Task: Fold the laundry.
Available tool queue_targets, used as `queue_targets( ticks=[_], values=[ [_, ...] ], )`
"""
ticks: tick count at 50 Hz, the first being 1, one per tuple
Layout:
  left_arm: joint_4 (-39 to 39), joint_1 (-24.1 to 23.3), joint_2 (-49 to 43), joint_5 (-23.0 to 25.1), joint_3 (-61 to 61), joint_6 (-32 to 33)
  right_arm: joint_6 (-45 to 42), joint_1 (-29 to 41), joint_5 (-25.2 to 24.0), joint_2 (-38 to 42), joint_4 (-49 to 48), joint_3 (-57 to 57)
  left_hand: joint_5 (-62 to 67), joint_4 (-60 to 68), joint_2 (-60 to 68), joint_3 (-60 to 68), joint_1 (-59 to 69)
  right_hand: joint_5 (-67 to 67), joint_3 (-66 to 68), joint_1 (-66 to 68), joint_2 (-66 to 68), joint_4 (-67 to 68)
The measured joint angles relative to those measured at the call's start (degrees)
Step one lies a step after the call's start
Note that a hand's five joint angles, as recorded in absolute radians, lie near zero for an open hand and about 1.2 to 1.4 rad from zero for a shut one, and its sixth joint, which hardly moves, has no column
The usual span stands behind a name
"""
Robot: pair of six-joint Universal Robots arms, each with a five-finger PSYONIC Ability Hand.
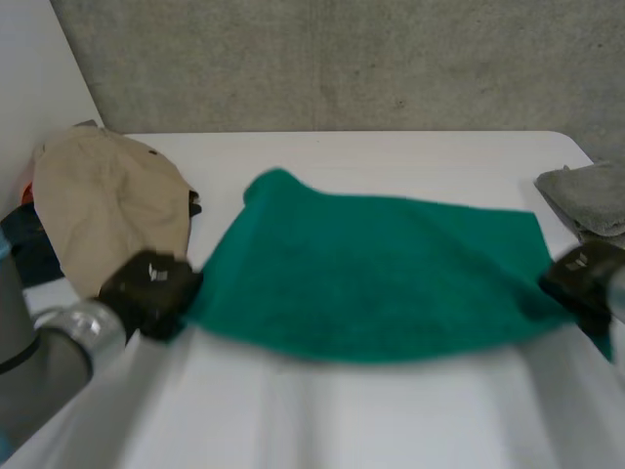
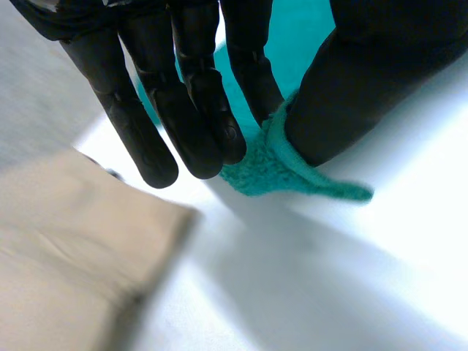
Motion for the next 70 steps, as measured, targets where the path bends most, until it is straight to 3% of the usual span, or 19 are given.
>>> queue_targets(
  ticks=[4,10,17,26,34,37,38,42,46,53,70],
  values=[
    [-11.1,-0.2,5.7,-0.2,-3.7,3.1,-7.9,-5.5,-0.5,-8.5,5.4,7.5,0.0,0.0,0.0,0.0,0.0,0.0,0.0,0.0,0.0,0.0],
    [-13.3,-1.1,7.5,-0.3,-3.8,4.3,-10.7,-8.8,-3.4,-11.6,5.7,11.5,0.0,0.0,0.0,0.0,0.0,0.0,0.0,0.0,0.0,0.0],
    [-2.6,-4.2,-1.1,-0.6,2.3,4.1,-7.1,-7.8,-4.8,-4.2,-3.4,8.2,0.0,0.0,0.0,0.0,0.0,0.0,0.0,0.0,0.0,0.0],
    [10.6,-7.8,-13.9,-2.4,14.6,4.1,-3.0,-3.1,1.0,6.2,-16.0,-1.2,0.0,0.0,0.0,0.0,0.0,0.0,0.0,0.0,0.0,0.0],
    [19.7,-8.1,-28.3,-5.7,39.9,4.7,-2.7,2.7,3.9,15.7,-29.6,-19.9,0.0,0.0,0.0,0.0,0.0,0.0,0.0,0.0,0.0,0.0],
    [20.4,-7.9,-30.2,-6.2,46.4,4.7,-2.6,3.1,3.9,16.1,-30.6,-21.8,0.0,0.0,0.0,0.0,0.0,0.0,0.0,0.0,0.0,0.0],
    [21.4,-7.5,-32.3,-6.7,54.3,4.5,-1.4,4.8,3.9,16.6,-36.9,-30.5,0.0,0.0,0.0,0.0,0.0,0.0,0.0,0.0,0.0,0.0],
    [25.1,-6.1,-32.9,-7.4,66.0,1.9,1.3,6.4,3.9,14.7,-45.0,-37.7,0.0,0.0,0.0,0.0,0.0,0.0,0.0,0.0,0.0,0.0],
    [28.1,-4.6,-31.3,-7.6,69.6,-1.4,3.0,6.8,4.0,13.1,-48.1,-39.5,0.0,0.0,0.0,0.0,0.0,0.0,0.0,0.0,0.0,0.0],
    [31.9,-1.3,-26.2,-6.6,63.1,-8.1,5.3,7.2,4.2,10.3,-47.7,-35.7,0.0,0.0,0.0,0.0,0.0,0.0,0.0,0.0,0.0,0.0],
    [32.6,-1.5,-23.6,0.5,26.5,-7.9,7.6,7.2,3.3,14.2,-44.6,-12.7,0.0,0.0,0.0,0.0,0.0,0.1,0.0,0.0,0.0,0.0]
  ],
)
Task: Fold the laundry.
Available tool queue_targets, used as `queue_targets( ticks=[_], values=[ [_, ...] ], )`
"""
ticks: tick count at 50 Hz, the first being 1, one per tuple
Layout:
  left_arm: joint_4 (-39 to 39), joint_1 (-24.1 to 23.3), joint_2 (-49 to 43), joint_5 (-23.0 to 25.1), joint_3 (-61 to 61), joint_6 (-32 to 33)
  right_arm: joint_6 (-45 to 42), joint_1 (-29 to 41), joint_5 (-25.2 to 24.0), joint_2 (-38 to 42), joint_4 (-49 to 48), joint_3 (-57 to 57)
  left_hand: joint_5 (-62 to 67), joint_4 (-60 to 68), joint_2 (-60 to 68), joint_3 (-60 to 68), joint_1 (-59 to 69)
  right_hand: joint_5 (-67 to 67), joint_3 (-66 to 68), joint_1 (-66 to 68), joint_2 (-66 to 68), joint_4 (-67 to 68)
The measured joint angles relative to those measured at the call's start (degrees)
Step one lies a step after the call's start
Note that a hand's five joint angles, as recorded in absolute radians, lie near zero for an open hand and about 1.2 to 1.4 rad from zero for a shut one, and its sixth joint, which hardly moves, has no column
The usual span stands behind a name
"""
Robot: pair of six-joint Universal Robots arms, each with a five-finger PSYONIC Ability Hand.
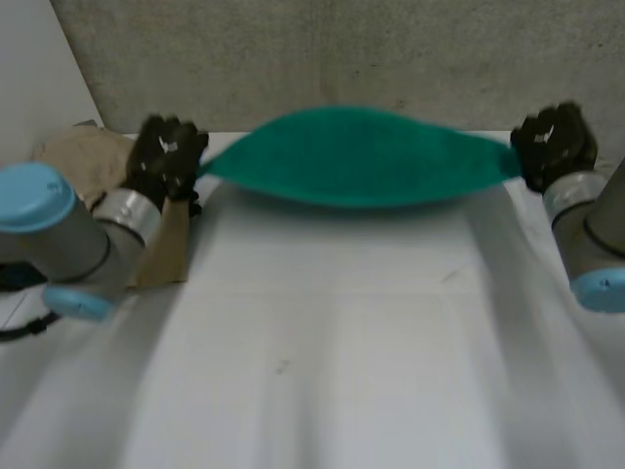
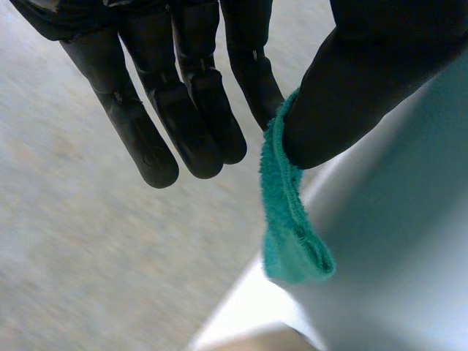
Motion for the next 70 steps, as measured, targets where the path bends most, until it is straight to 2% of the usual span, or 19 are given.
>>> queue_targets(
  ticks=[10,16,17,22,26,30,36,43,47,48,53,57,58,59,60,61,62,63,70],
  values=[
    [-4.2,1.0,4.7,2.1,-16.2,4.1,-1.2,-0.8,-0.5,-1.7,12.6,10.7,0.0,0.0,0.0,0.0,0.0,0.0,0.0,0.0,0.0,0.0],
    [-18.7,4.0,15.6,2.0,-25.2,11.5,-7.5,-5.4,-1.2,-10.8,29.1,17.3,0.0,0.0,0.0,0.0,0.0,0.0,0.0,0.0,0.0,0.0],
    [-26.6,4.6,20.2,1.7,-27.8,14.2,-11.3,-8.2,-1.7,-15.0,35.3,20.1,0.0,0.0,0.0,0.0,0.0,0.0,0.0,0.0,0.0,0.0],
    [-42.0,4.2,27.6,0.9,-31.2,17.4,-18.4,-12.8,-2.8,-21.6,44.1,24.2,0.0,0.0,0.0,0.0,0.0,0.0,0.0,0.0,0.0,0.0],
    [-46.2,3.3,29.7,0.5,-32.0,18.0,-20.4,-14.1,-4.1,-23.4,45.5,25.1,0.0,0.0,0.0,0.0,0.0,0.0,0.0,0.0,0.0,0.0],
    [-43.1,2.0,28.0,0.1,-30.7,18.0,-19.9,-14.2,-6.3,-22.2,41.6,24.6,0.0,0.0,0.0,0.0,0.0,0.0,0.0,0.0,0.0,0.0],
    [-31.6,-2.3,17.4,-0.9,-21.4,17.3,-15.0,-12.6,-6.9,-12.5,29.6,18.4,0.0,0.0,0.0,0.0,0.0,0.0,0.0,0.0,0.0,0.0],
    [-23.3,-5.4,1.8,-6.0,-2.8,16.9,-11.8,-8.6,-2.5,1.1,19.5,4.4,0.0,0.0,0.0,0.0,0.0,0.0,0.0,0.0,0.0,0.0],
    [-22.5,-5.9,-1.4,-7.2,1.4,16.9,-11.8,-8.0,-1.6,3.7,18.3,1.3,0.0,0.0,0.0,0.0,0.0,0.0,0.0,0.0,0.0,0.0],
    [-21.3,-6.7,-7.9,-9.1,10.2,17.0,-11.9,-7.0,-0.1,9.1,16.1,-5.2,0.0,0.0,0.0,0.0,0.0,0.0,0.0,0.0,0.0,0.0],
    [-18.7,-8.0,-16.6,-10.0,21.1,17.3,-12.2,-5.7,0.5,15.6,11.3,-12.7,0.0,0.0,0.0,0.0,0.0,0.0,0.0,0.0,0.0,0.0],
    [-16.2,-8.5,-20.4,-10.2,25.6,17.4,-12.2,-5.0,1.0,18.3,7.5,-15.5,0.0,0.0,0.0,0.0,0.0,-4.5,-4.8,-5.5,-5.7,-4.7],
    [-14.7,-8.8,-21.9,-10.3,27.3,17.5,-12.3,-4.6,1.4,19.3,6.0,-16.3,0.0,0.0,0.0,0.0,0.0,-25.5,-26.4,-26.8,-26.9,-26.3],
    [-13.0,-9.2,-23.1,-10.4,28.5,17.5,-12.1,-4.0,2.5,20.2,3.9,-17.1,0.0,0.0,0.0,0.0,0.0,-34.6,-35.4,-35.2,-36.1,-35.3],
    [-12.2,-9.5,-23.5,-10.4,28.9,17.5,-11.9,-3.7,3.1,20.4,3.2,-17.3,-33.3,-34.1,-35.0,-33.3,-37.2,-34.6,-35.4,-35.2,-36.1,-35.3],
    [-11.5,-9.7,-23.7,-10.5,29.1,17.5,-11.8,-3.5,3.5,20.5,2.8,-17.3,-33.3,-34.1,-35.0,-33.3,-37.2,-48.9,-50.0,-44.0,-50.4,-49.9],
    [-11.5,-9.7,-23.7,-10.5,29.1,17.5,-11.8,-3.5,3.5,20.5,2.8,-17.3,-33.3,-34.1,-35.0,-33.3,-37.2,-48.9,-50.0,-44.0,-50.4,-49.9],
    [-9.2,-10.7,-23.5,-10.6,28.5,17.5,-10.5,-2.6,5.4,19.5,1.6,-16.4,-53.4,-56.0,-55.6,-55.3,-53.2,-53.2,-55.7,-45.9,-54.5,-54.7],
    [-5.4,-12.5,-16.9,-10.8,20.6,17.0,-2.4,-2.2,5.5,9.6,1.4,-7.6,-54.0,-57.2,-57.0,-56.5,-53.3,-53.3,-55.8,-45.9,-54.6,-54.8]
  ],
)
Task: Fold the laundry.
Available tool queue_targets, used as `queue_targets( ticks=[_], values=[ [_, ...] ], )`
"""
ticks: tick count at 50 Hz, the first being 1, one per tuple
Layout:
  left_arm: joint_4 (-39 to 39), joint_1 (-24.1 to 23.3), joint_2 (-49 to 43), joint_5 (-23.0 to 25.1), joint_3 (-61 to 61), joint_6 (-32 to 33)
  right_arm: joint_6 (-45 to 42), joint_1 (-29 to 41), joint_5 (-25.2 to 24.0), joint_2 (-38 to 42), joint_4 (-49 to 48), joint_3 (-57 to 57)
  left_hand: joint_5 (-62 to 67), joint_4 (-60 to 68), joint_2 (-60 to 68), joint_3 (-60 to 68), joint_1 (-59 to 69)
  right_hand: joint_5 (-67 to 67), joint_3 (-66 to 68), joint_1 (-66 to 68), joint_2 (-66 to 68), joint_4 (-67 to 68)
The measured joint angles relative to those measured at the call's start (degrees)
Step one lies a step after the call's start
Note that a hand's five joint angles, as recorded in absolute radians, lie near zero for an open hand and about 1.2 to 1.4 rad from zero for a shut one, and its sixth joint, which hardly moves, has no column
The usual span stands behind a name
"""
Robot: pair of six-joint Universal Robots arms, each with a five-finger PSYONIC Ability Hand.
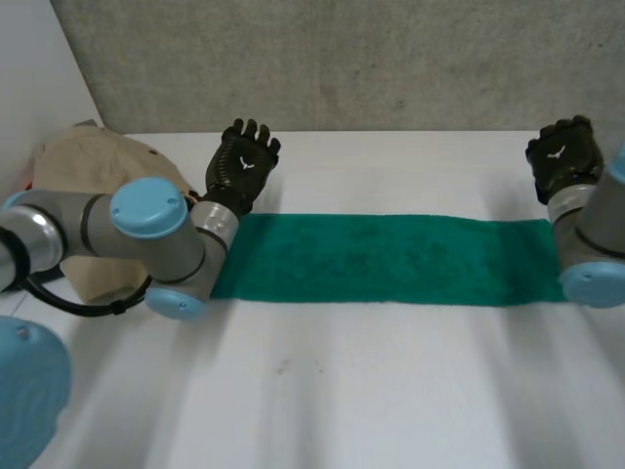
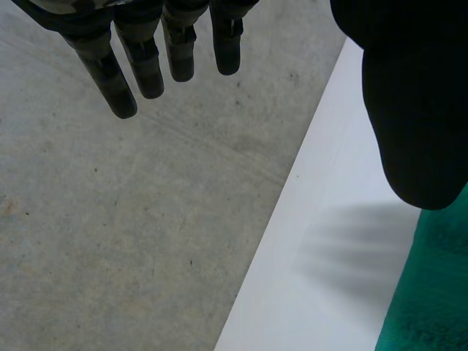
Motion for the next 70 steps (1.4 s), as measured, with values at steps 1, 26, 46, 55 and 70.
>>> queue_targets(
  ticks=[1,26,46,55,70],
  values=[
    [0.2,-0.1,1.0,0.0,-1.3,-0.1,1.9,-0.2,-0.9,-2.4,0.2,2.1,0.0,0.0,0.0,0.0,0.0,0.0,0.0,0.0,0.0,0.0],
    [-0.1,0.2,20.7,0.6,-27.6,-14.3,6.4,-14.4,-20.4,-11.1,9.0,23.5,0.0,0.0,0.0,0.0,0.0,8.5,11.0,8.0,7.2,9.4],
    [-0.3,0.3,23.3,0.6,-29.3,-14.0,-0.5,-21.7,-12.8,-4.4,8.4,17.0,0.0,0.0,0.0,0.0,0.0,52.4,55.8,44.6,54.6,54.7],
    [-0.3,1.7,28.2,0.7,-32.0,-14.4,-5.4,-24.3,-11.5,-10.0,8.1,16.6,0.0,0.0,0.0,0.0,0.0,52.4,55.8,44.8,54.6,54.7],
    [-0.5,4.7,33.4,0.7,-34.9,-17.4,-5.8,11.8,-21.1,-10.7,-3.1,12.4,0.0,0.0,0.0,0.0,0.0,52.9,56.0,45.3,54.6,54.9]
  ],
)
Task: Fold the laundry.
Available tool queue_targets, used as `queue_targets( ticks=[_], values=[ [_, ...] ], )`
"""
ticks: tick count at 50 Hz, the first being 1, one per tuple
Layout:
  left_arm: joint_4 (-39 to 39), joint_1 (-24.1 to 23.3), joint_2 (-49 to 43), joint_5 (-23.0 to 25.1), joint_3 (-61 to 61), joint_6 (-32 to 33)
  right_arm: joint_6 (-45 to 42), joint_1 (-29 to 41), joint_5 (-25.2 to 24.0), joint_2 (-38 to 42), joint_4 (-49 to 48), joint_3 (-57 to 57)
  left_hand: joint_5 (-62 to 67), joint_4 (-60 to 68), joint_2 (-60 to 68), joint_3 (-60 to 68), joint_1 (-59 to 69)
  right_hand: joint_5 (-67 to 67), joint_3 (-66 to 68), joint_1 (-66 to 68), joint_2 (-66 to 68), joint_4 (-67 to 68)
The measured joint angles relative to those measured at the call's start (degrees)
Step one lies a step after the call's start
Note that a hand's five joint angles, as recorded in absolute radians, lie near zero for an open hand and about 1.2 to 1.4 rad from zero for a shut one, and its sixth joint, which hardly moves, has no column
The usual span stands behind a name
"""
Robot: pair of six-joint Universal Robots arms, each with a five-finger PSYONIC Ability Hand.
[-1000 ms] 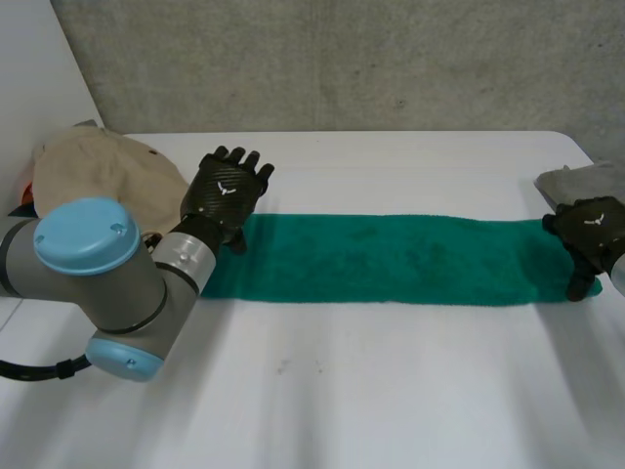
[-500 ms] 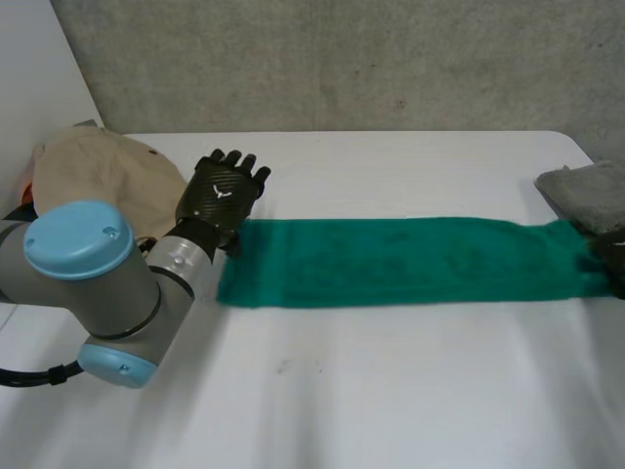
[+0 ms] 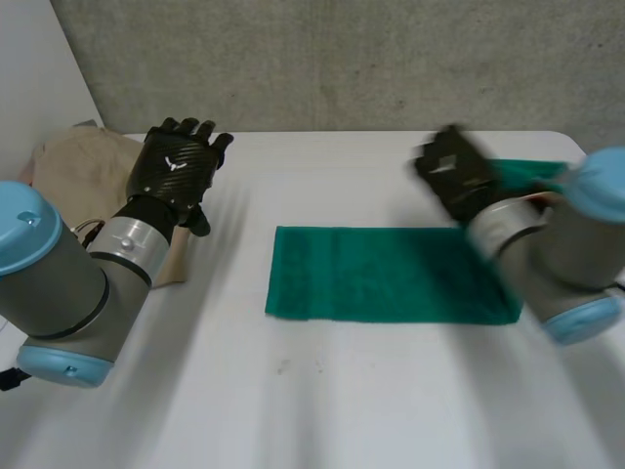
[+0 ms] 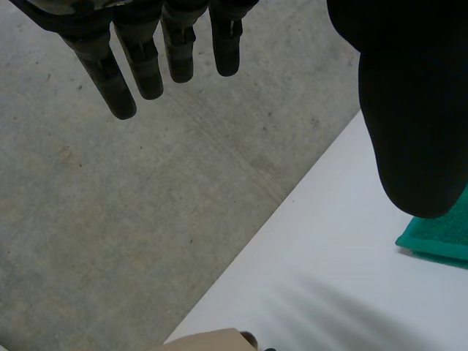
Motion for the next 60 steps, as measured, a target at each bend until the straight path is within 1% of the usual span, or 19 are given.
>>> queue_targets(
  ticks=[3,4,8,9,11,13,15,18,22,24,28,32,35,39,42,47,48,52,60],
  values=[
    [-0.1,0.1,0.3,0.0,-0.4,-0.4,-0.8,6.0,-3.7,3.0,-1.8,-0.5,0.0,0.0,0.0,0.0,0.0,0.0,0.0,0.0,0.0,0.0],
    [-0.2,0.1,0.4,0.0,-1.0,-0.7,-2.6,12.5,-7.5,7.3,-3.6,-1.5,0.0,0.0,0.0,0.0,0.0,0.0,0.0,0.0,0.0,0.0],
    [-0.4,-0.1,0.3,0.0,-1.6,-1.1,-5.9,18.5,-10.3,13.4,-4.8,-3.1,0.0,0.0,0.0,0.0,0.0,0.0,0.0,0.0,0.0,0.0],
    [-0.4,-0.1,0.3,0.0,-1.7,-1.1,-6.2,19.0,-10.4,14.1,-4.8,-3.2,0.0,0.0,0.0,0.0,0.0,-5.6,-6.2,-5.8,-7.0,-6.2],
    [-0.4,-0.3,0.0,0.1,-1.7,-1.3,-7.1,20.0,-9.9,15.5,-4.8,-3.7,0.0,0.0,0.0,0.0,0.0,-30.0,-31.1,-29.8,-31.6,-31.1],
    [-0.4,-0.4,-0.2,0.1,-1.6,-1.4,-6.9,20.1,-8.8,15.4,-4.7,-3.6,0.0,0.0,0.0,0.0,0.0,-43.1,-45.2,-40.1,-45.7,-44.1],
    [-0.3,-0.5,-0.2,0.1,-1.5,-1.4,-6.7,20.0,-8.4,15.3,-4.7,-3.5,0.0,0.0,0.0,0.0,0.0,-47.1,-48.5,-42.5,-48.8,-48.5],
    [-0.2,-1.3,-0.8,0.1,-0.3,-1.5,0.2,16.7,-3.8,10.4,-4.2,-1.0,0.0,0.0,0.0,0.0,0.0,-52.9,-56.0,-45.4,-54.8,-55.0],
    [-0.1,-2.9,-1.7,0.1,1.2,-1.6,9.8,12.7,-1.5,4.8,-4.0,1.9,0.0,0.0,0.0,0.0,0.0,-52.9,-56.0,-45.4,-54.8,-55.0],
    [0.0,-5.2,-3.2,0.1,3.1,-1.7,21.3,8.5,-0.4,-1.1,-2.8,5.3,0.0,0.0,0.0,0.0,0.0,-52.9,-56.0,-45.4,-54.8,-55.0],
    [0.0,-9.1,-6.5,0.0,6.6,-1.8,34.4,2.9,-0.3,-6.5,1.4,10.1,0.0,0.0,0.0,0.0,0.0,-52.9,-56.0,-45.4,-54.8,-55.0],
    [-0.2,-12.4,-10.2,-0.4,10.1,-1.9,38.0,-0.8,-0.6,-6.7,6.7,13.0,0.0,0.0,0.0,0.0,0.0,-52.9,-56.0,-45.4,-54.7,-55.0],
    [-0.3,-14.1,-12.3,-0.6,11.9,-1.9,36.6,-2.9,-0.6,-4.5,10.3,14.2,0.0,0.0,0.0,0.0,0.0,-52.5,-55.4,-44.6,-53.8,-54.5],
    [-0.4,-14.8,-13.2,-0.7,12.5,-1.8,30.6,-5.2,-0.2,-0.1,12.9,13.8,0.0,0.0,0.0,0.0,0.0,-18.2,-19.5,-12.2,-16.5,-19.1],
    [-0.6,-14.9,-13.0,-0.7,12.0,-1.8,25.9,-6.2,1.3,2.5,13.7,11.7,0.0,0.0,0.0,0.0,0.0,-1.9,-2.2,-1.9,-1.0,-2.0],
    [-1.1,-14.5,-11.3,-0.8,10.7,-1.8,23.1,-6.6,5.0,3.4,13.7,9.0,0.0,0.0,0.0,0.0,0.0,-0.8,-0.2,-1.3,-0.2,-0.2],
    [-1.7,-13.7,-9.4,-0.9,9.3,-1.8,21.8,-6.4,8.7,3.0,13.4,6.9,0.0,0.0,0.0,0.0,0.0,-0.5,-0.2,-1.1,-0.2,-0.2],
    [-2.3,-11.9,-6.2,-0.9,7.0,-1.9,18.9,-4.0,12.8,1.3,12.9,3.4,0.0,0.0,0.0,0.0,0.0,-0.2,-0.2,-0.8,-0.2,-0.2],
    [-2.7,-7.7,-0.1,-0.9,2.7,-2.1,5.6,10.6,12.0,2.0,10.0,-2.7,0.0,0.0,0.0,0.0,0.0,0.1,-0.2,-0.5,-0.2,-0.2]
  ],
)
